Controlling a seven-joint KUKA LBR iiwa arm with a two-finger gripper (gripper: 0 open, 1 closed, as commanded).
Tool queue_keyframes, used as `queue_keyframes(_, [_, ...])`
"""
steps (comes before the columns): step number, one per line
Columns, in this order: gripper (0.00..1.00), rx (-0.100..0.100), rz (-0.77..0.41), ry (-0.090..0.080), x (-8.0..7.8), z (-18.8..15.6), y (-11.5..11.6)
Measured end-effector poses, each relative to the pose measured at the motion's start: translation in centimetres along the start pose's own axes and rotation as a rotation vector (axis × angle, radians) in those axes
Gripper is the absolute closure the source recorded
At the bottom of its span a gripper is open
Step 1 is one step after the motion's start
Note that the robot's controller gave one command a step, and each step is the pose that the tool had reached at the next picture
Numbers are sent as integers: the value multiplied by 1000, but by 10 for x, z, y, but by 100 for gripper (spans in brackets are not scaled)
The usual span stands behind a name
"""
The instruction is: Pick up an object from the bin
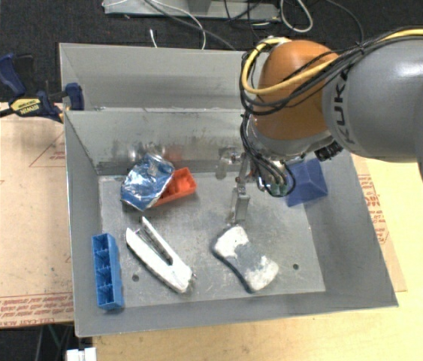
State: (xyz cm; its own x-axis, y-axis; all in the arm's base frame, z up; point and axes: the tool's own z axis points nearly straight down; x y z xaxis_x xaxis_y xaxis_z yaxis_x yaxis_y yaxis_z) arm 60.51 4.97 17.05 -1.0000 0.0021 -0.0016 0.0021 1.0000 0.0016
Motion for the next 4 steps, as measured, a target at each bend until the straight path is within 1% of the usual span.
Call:
queue_keyframes(1, [0, 0, 0, 0, 0, 0, 0])
queue_keyframes(2, [0, -1, -170, -1, -9, 38, -9])
queue_keyframes(3, [0, 0, -203, -2, -1, 39, -8])
queue_keyframes(4, [0, 0, -150, 0, -6, 73, -71])
